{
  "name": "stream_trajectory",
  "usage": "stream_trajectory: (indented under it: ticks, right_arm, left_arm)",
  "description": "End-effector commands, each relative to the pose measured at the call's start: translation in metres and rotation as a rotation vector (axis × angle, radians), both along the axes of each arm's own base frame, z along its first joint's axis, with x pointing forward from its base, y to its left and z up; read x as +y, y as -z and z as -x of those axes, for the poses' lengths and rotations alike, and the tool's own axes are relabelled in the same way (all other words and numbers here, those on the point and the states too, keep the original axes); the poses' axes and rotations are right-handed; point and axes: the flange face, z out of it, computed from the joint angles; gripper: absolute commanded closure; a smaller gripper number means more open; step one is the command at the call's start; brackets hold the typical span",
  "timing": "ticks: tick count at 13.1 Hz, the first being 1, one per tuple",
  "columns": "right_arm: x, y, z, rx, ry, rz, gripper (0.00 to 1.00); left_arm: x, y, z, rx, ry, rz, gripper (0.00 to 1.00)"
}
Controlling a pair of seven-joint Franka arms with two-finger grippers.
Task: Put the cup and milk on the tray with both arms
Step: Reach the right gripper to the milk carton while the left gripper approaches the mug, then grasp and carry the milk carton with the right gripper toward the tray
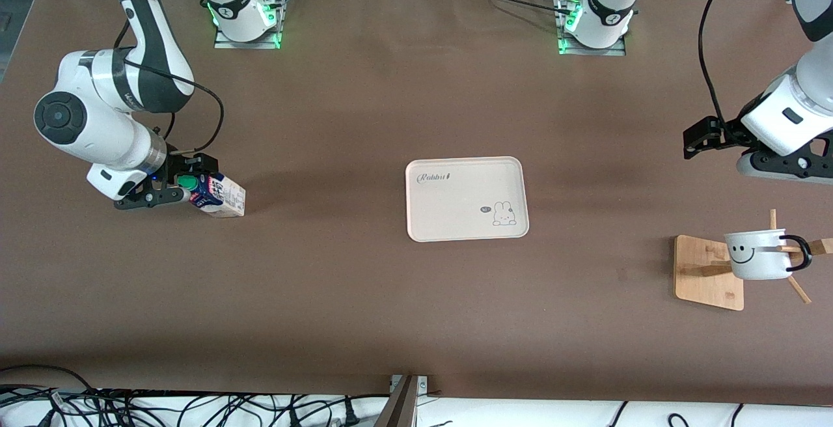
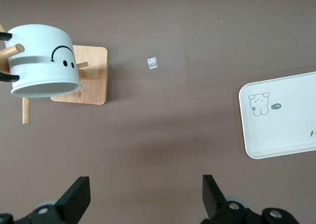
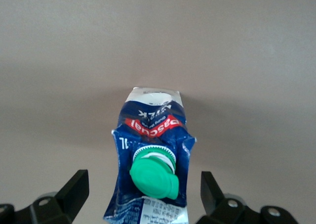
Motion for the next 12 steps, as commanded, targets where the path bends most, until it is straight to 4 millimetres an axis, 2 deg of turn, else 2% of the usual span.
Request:
stream_trajectory:
  ticks: [1,4,5,7,9,12]
  right_arm:
    - [-0.005,-0.004,0.011,-0.007,0.018,-0.001,0.05]
    - [-0.007,-0.002,0.010,-0.003,0.022,-0.001,0.36]
    - [-0.007,-0.002,0.010,-0.003,0.020,0.000,0.43]
    - [-0.008,-0.005,0.007,-0.010,0.022,-0.002,0.49]
    - [-0.008,-0.010,0.003,-0.018,0.023,-0.001,0.51]
    - [0.005,-0.033,-0.007,-0.024,0.034,-0.020,0.51]
  left_arm:
    - [0.004,-0.006,-0.003,0.009,-0.014,0.003,0.00]
    - [0.008,-0.003,-0.003,0.012,-0.036,0.002,0.00]
    - [0.009,-0.001,-0.003,0.012,-0.055,0.000,0.00]
    - [0.009,-0.001,-0.004,0.005,-0.098,0.000,0.00]
    - [0.009,0.007,-0.008,-0.039,-0.143,0.004,0.00]
    - [0.012,0.017,-0.010,-0.172,-0.144,0.019,0.00]
